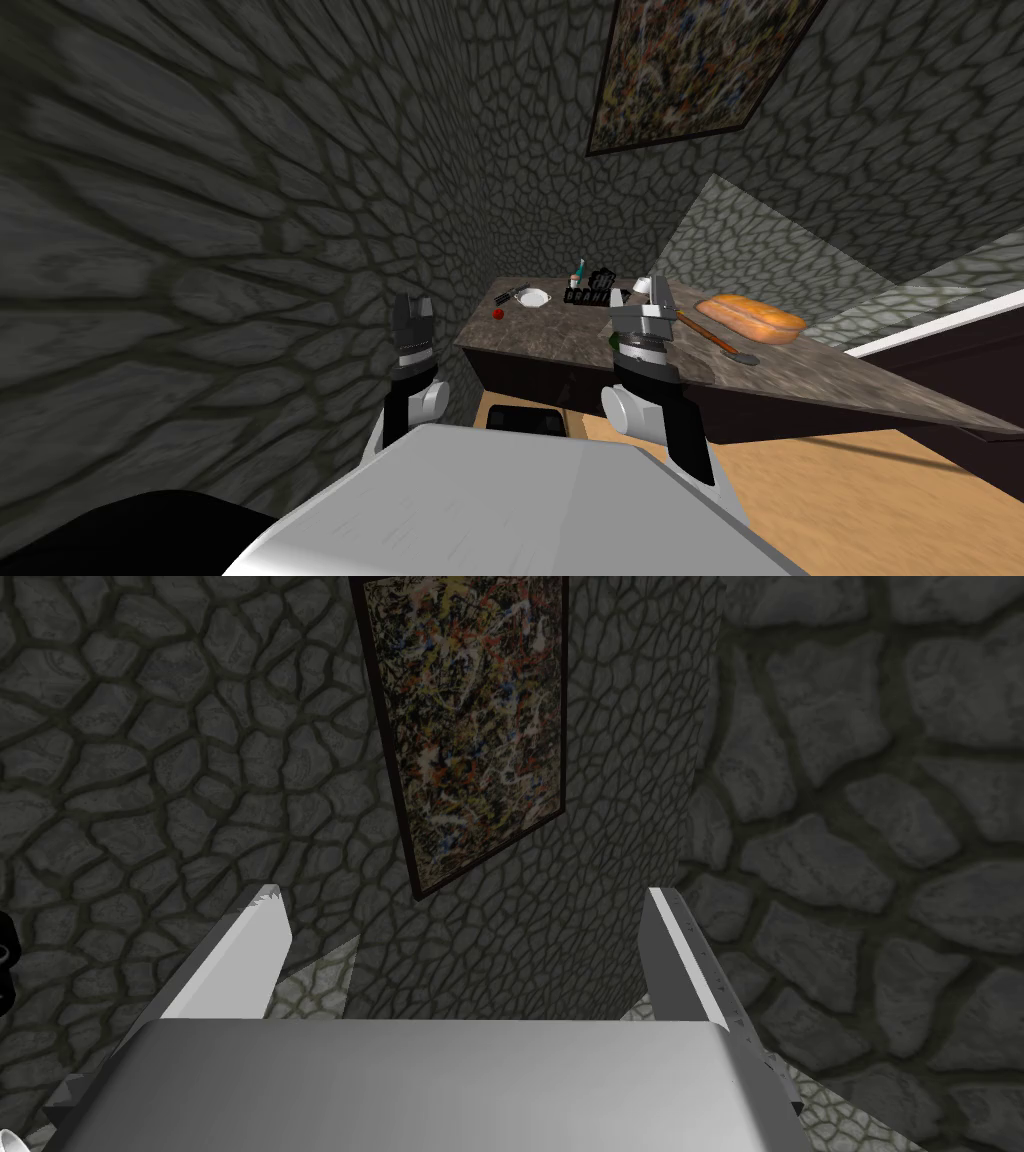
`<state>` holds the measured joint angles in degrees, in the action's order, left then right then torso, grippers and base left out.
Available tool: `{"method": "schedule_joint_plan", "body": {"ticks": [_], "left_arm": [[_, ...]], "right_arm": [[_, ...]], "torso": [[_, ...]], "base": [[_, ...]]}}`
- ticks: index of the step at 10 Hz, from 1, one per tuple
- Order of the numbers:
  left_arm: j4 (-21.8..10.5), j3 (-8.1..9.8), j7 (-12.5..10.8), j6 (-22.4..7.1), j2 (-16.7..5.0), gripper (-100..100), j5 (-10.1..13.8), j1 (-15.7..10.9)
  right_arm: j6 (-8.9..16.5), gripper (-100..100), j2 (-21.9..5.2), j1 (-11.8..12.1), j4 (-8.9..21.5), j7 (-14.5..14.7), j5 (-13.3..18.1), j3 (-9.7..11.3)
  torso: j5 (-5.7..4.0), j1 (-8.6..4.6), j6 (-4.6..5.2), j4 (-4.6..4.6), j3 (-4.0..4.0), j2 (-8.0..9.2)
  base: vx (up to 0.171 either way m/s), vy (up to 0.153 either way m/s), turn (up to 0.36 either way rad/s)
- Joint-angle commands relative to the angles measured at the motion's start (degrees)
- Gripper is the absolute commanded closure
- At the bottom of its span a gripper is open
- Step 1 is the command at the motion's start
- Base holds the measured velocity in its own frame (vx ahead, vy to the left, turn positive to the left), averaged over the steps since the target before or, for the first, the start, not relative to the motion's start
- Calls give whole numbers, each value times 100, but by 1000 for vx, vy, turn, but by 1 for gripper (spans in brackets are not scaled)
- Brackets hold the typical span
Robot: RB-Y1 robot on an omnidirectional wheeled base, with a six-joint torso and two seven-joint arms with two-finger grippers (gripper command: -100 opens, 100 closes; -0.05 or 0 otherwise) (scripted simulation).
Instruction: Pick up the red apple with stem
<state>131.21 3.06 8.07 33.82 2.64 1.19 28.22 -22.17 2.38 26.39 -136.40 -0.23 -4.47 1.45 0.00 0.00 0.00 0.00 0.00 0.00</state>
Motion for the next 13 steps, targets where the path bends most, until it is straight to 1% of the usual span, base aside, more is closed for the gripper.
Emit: {"method": "schedule_joint_plan", "body": {"ticks": [1, 4, 7, 8, 9, 11, 12, 13], "left_arm": [[-100, 42, 0, -138, -202, -100, -4, -101], [-351, 144, -1, -473, -508, -100, -14, -347], [-735, 294, -2, -936, -768, -100, -28, -714], [-888, 353, -3, -1133, -837, -100, -34, -859], [-888, 353, -3, -1170, -837, -100, -34, -859], [-1204, 483, -5, -1581, -953, -100, -47, -1179], [-1371, 553, -6, -1736, -1002, -100, -54, -1347], [-1414, 553, -6, -1841, -1002, -100, -54, -1352]], "right_arm": [[0, 0, 0, 0, 0, 0, 0, 0], [0, 0, 0, 0, 0, 0, 0, 0], [0, 0, 0, 0, 0, 0, 0, 0], [0, 0, 0, 0, 0, 0, 0, 0], [0, 0, 1, 0, 0, 0, 0, 1], [0, 0, 0, 0, 0, 0, 0, 0], [0, 0, 0, 0, 0, 0, 0, 1], [0, 0, 1, 0, 0, 0, 0, 1]], "torso": [[0, 0, 0, 0, 0, 0], [-2, -12, 0, 0, -1, -1], [-4, -18, 0, -1, -1, -2], [-5, -20, 1, -1, -1, -2], [-5, -21, 0, -1, -1, -2], [-4, -15, 1, -1, -2, -3], [-4, -20, 0, -1, -1, -2], [-6, -24, 1, 0, 0, 0]], "base": [[0, -17, -4], [0, -37, -4], [-2, -54, -6], [-1, -59, -8], [-2, -44, 1], [-1, -50, -8], [-11, -71, -9], [-1, -48, 0]]}}
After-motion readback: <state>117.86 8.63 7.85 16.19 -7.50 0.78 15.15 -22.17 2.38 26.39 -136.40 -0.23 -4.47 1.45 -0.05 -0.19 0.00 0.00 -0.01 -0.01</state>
